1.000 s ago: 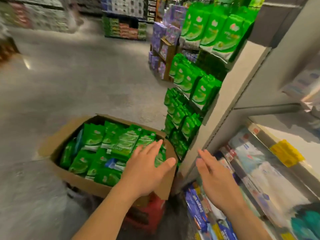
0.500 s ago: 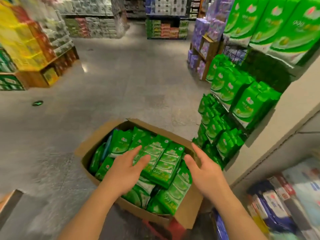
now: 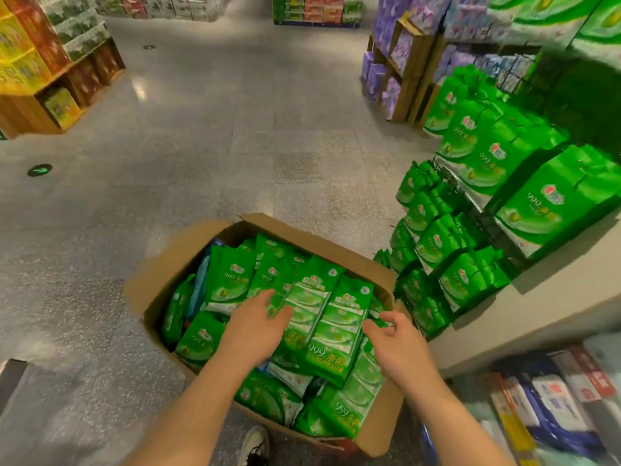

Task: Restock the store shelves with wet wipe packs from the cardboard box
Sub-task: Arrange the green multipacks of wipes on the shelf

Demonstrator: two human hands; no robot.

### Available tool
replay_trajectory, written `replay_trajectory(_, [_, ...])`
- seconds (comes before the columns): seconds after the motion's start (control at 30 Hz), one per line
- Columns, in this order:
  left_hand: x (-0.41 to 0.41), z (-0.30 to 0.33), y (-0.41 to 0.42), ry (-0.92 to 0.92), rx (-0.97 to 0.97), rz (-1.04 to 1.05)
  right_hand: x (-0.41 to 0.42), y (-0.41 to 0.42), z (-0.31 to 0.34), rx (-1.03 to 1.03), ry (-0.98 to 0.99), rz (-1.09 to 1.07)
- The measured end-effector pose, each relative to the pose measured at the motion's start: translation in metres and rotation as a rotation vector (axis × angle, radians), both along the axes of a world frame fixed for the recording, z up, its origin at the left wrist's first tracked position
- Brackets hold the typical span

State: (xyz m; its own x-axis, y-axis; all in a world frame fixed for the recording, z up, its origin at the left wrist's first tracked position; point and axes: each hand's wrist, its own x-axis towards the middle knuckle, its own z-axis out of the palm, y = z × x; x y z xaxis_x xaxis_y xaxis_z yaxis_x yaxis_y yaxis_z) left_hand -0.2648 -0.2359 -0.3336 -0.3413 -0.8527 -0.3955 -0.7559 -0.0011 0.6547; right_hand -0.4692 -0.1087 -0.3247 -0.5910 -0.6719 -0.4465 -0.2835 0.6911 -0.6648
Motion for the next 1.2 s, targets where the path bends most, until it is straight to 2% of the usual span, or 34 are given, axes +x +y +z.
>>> replay_trajectory(0.13, [-0.007, -0.036, -0.026, -0.092, 0.063, -0.047, 0.032, -0.023, -0.029, 0.156, -0.059, -0.097])
replay_trajectory(0.27, [-0.011, -0.055, -0.032, -0.163, 0.196, -0.118, 0.054, -0.038, -0.056, 0.209, 0.033, -0.210])
replay_trajectory(0.37, [-0.012, -0.064, -0.032, -0.120, 0.266, -0.069, 0.063, -0.045, -0.068, 0.252, 0.032, -0.291])
replay_trajectory(0.5, [-0.012, -0.066, -0.036, 0.033, 0.370, 0.088, 0.073, -0.047, -0.066, 0.299, 0.059, -0.315])
replay_trajectory(0.67, [-0.006, -0.064, -0.045, 0.087, 0.429, 0.119, 0.083, -0.042, -0.068, 0.198, 0.089, -0.328])
replay_trajectory(0.87, [0.007, -0.062, -0.048, 0.188, 0.581, 0.159, 0.087, -0.046, -0.057, 0.011, -0.037, -0.303])
replay_trajectory(1.0, [0.010, -0.051, -0.051, 0.217, 0.629, 0.080, 0.094, -0.056, -0.055, -0.044, -0.090, -0.240])
replay_trajectory(1.2, [0.042, -0.043, -0.062, 0.341, 0.698, 0.129, 0.092, -0.049, -0.034, -0.242, -0.126, -0.406])
